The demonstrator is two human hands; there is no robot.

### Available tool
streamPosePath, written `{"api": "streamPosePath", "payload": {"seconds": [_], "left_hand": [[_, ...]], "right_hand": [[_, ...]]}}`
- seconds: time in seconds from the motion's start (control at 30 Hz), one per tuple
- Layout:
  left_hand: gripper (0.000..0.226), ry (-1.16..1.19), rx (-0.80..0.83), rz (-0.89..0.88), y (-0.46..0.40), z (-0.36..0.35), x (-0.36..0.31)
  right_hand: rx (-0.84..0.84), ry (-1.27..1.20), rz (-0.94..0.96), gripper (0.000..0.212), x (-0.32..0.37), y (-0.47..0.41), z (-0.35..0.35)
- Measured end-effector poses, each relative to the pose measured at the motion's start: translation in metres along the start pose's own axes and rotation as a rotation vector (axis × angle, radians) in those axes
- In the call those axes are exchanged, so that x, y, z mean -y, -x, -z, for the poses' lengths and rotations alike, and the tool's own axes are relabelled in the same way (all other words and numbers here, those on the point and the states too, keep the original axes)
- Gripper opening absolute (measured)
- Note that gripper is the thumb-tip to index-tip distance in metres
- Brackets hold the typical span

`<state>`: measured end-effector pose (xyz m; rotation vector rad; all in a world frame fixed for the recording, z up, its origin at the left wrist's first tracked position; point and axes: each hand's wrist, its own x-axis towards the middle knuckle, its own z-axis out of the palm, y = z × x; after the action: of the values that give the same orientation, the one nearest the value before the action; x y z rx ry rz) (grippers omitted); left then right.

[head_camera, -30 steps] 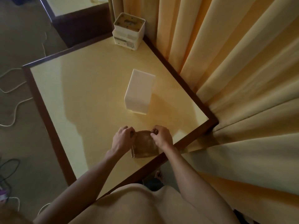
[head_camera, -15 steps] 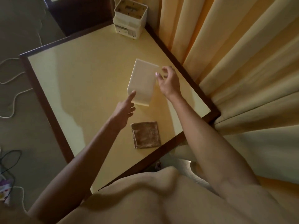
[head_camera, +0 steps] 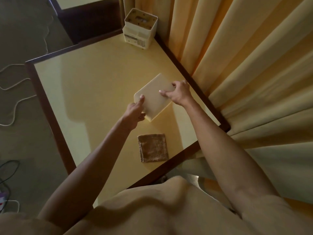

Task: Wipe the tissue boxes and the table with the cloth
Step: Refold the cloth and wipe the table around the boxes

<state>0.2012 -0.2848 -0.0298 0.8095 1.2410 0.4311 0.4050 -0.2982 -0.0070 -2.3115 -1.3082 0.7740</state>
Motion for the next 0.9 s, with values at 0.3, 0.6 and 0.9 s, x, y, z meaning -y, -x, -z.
{"api": "streamPosePath", "payload": {"seconds": [0.3, 0.6, 0.9], "left_hand": [[0.055, -0.271, 0.033, -0.108, 0.0, -0.015, -0.002], [0.049, -0.514, 0.043, -0.508, 0.038, -0.058, 0.056], [0.061, -0.506, 0.121, -0.551, 0.058, -0.073, 0.111]], "right_hand": [[0.065, -0.266, -0.074, 0.092, -0.043, 0.039, 0.025], [-0.06, -0.481, -0.068, 0.067, -0.102, 0.094, 0.024], [-0.121, -0.649, -0.228, 0.052, -0.142, 0.135, -0.019]]}}
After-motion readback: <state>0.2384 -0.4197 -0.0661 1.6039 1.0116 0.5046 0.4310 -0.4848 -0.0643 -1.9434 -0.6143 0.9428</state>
